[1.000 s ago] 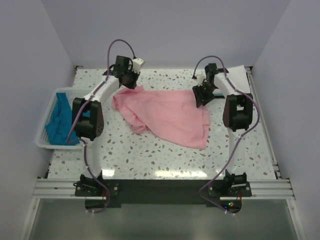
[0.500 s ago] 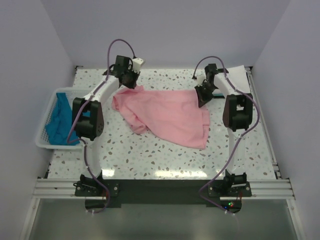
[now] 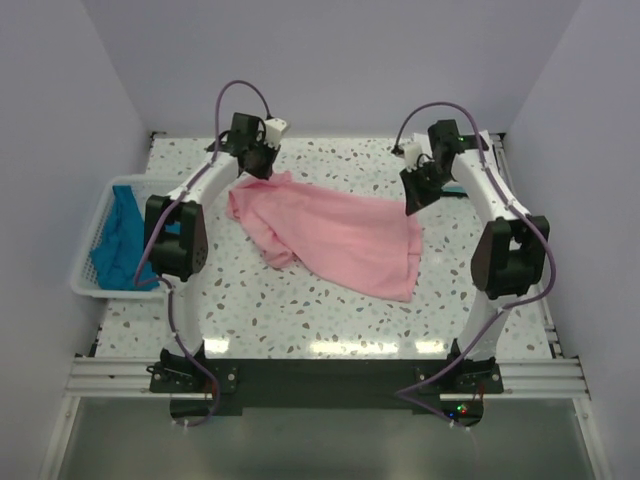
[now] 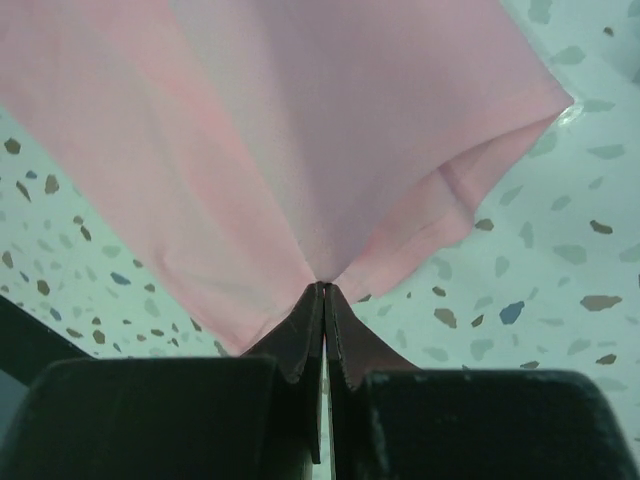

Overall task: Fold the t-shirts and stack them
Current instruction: Flatten the tshirt out

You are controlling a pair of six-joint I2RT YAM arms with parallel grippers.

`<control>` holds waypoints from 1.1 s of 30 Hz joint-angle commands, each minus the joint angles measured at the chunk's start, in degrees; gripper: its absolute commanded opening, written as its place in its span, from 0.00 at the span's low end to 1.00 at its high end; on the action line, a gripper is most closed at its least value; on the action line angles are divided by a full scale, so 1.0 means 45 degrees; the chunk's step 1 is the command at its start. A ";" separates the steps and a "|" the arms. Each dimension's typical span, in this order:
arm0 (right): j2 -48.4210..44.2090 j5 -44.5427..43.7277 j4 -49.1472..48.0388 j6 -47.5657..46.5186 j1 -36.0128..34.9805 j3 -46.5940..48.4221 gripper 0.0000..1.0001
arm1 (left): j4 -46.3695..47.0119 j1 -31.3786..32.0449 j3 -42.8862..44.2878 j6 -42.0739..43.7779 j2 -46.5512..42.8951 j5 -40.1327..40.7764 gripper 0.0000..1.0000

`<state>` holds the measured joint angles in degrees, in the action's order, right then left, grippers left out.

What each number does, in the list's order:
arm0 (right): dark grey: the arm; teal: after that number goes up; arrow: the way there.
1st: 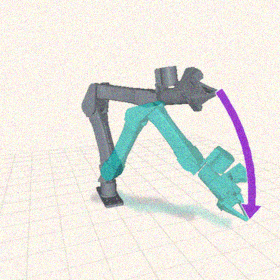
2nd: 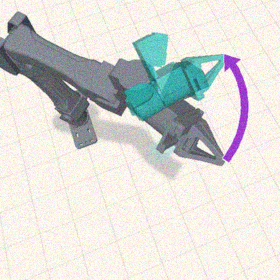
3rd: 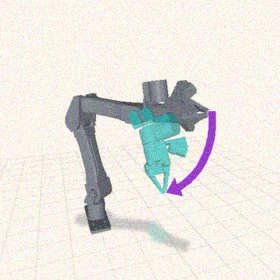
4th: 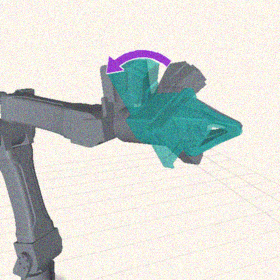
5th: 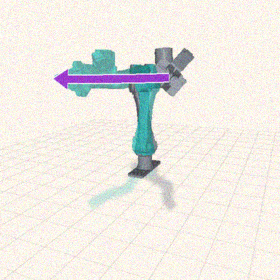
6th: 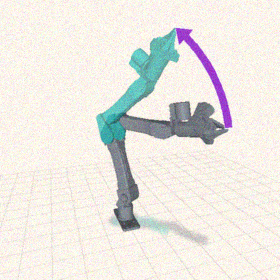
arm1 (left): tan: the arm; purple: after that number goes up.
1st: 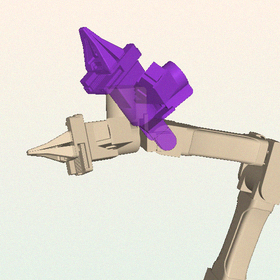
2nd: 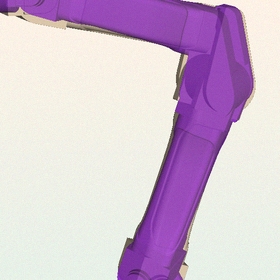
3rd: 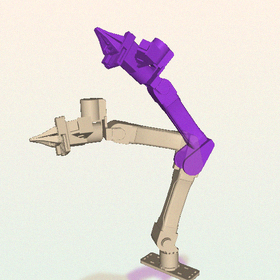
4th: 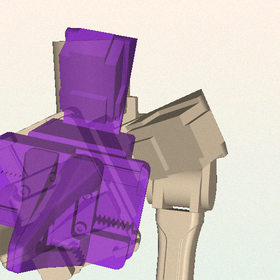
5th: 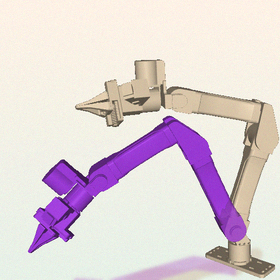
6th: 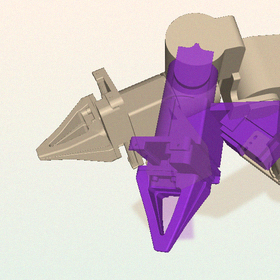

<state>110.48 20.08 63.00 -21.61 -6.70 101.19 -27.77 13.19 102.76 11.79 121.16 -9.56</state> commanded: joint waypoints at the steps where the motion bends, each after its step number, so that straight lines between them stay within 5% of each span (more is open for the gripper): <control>1: -0.0642 0.0402 0.0784 -0.0978 -0.0035 -0.1213 0.00 | 0.0331 -0.0060 -0.0238 0.0328 -0.0870 0.0113 0.00; 11: -0.3611 -0.0124 0.2230 -0.4298 -0.0054 -0.5647 0.00 | 0.0350 -0.0470 -0.0862 0.0465 -0.1436 0.0015 0.00; 15: -0.3499 -0.0204 0.1392 -0.3581 -0.0093 -0.6024 0.00 | 0.0409 -0.0470 -0.1175 0.0524 -0.1437 -0.0140 0.00; 17: -0.3029 -0.0068 0.0789 -0.2468 -0.0093 -0.5438 0.12 | 0.0409 -0.0470 -0.1175 0.0485 -0.1359 -0.0238 0.00; 20: -0.2053 0.0304 -0.0051 -0.1237 -0.0190 -0.4129 0.55 | 0.0331 -0.0470 -0.1059 0.0407 -0.1203 -0.0336 0.00; 22: -0.1661 0.0188 -0.0405 -0.0807 -0.0424 -0.3328 0.69 | 0.0234 -0.0470 -0.0902 0.0368 -0.1086 -0.0375 0.00; 33: 0.1542 -0.1296 -0.1481 -0.0394 -0.2222 -0.1939 0.70 | 0.0058 -0.0470 -0.0512 0.0290 -0.0832 -0.0316 0.00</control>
<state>115.42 17.30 58.28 -24.43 -15.77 91.20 -27.97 11.31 97.93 13.02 117.32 -10.24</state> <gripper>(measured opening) 0.695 0.027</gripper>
